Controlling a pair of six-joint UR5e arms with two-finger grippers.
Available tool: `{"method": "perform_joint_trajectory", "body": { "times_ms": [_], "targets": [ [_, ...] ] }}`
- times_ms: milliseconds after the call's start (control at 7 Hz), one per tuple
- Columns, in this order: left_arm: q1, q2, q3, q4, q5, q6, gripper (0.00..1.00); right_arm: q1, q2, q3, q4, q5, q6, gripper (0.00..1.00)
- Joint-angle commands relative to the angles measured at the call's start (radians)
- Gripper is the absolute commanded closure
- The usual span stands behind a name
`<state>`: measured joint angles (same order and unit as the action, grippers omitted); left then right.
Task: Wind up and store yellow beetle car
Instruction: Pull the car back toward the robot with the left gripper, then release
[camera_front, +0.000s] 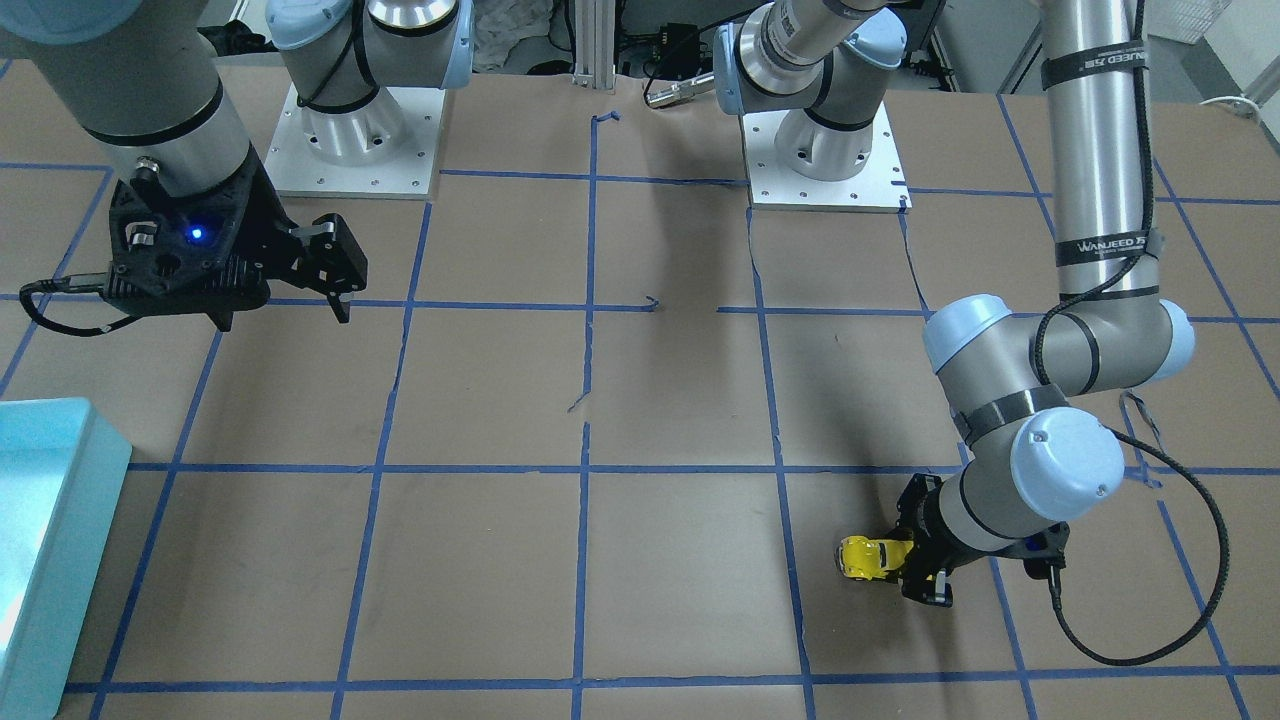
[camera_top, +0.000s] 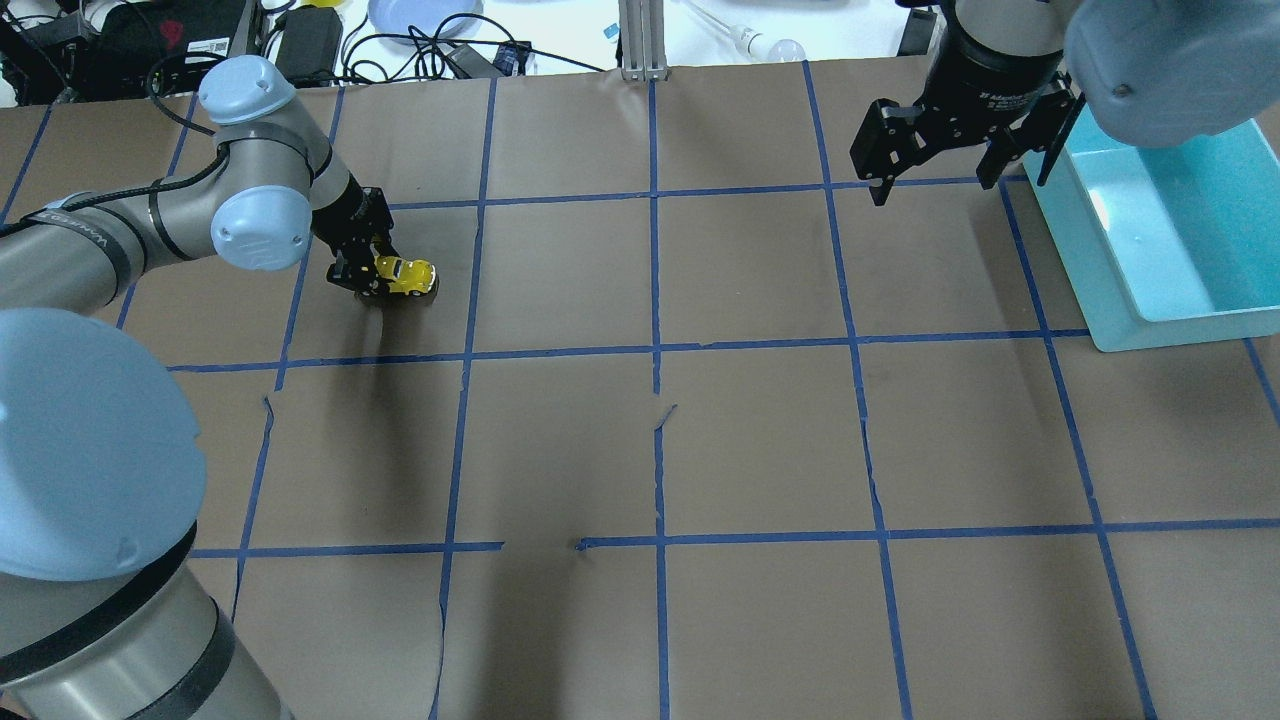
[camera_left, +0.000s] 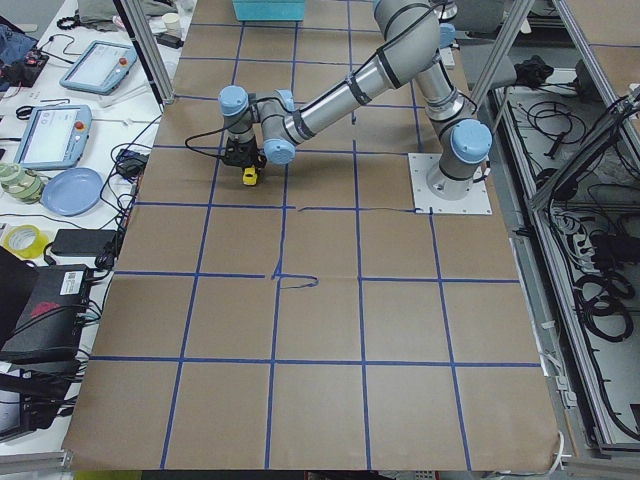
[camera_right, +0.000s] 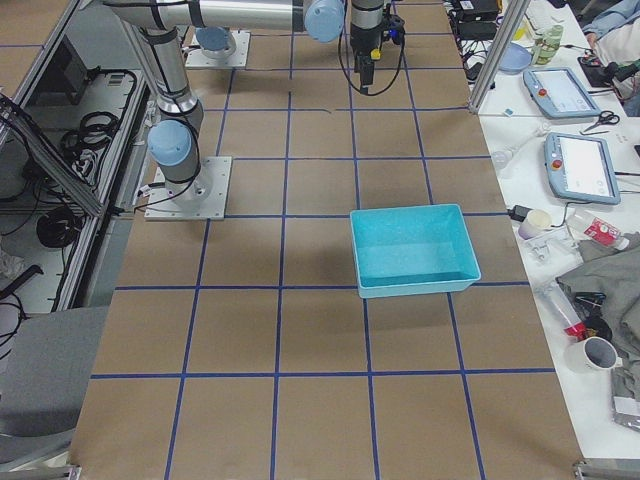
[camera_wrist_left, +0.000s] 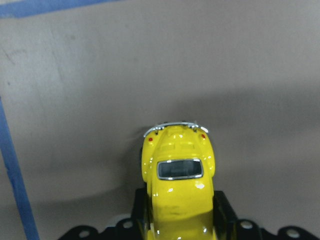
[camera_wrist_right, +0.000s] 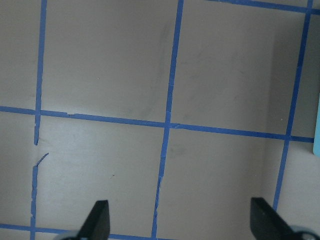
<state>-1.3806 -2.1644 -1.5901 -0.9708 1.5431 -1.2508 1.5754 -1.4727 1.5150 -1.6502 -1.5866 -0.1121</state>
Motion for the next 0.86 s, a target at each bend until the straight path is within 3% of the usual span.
{"method": "perform_joint_trajectory", "body": {
  "times_ms": [0,714],
  "targets": [
    [0.024,0.000,-0.001,0.001,0.022,0.001,1.00,0.000,0.000,0.001,0.001,0.000,0.000,0.00],
    [0.104,-0.002,-0.002,0.018,0.022,0.077,1.00,0.000,0.000,-0.001,-0.005,0.000,0.000,0.00]
  ]
}}
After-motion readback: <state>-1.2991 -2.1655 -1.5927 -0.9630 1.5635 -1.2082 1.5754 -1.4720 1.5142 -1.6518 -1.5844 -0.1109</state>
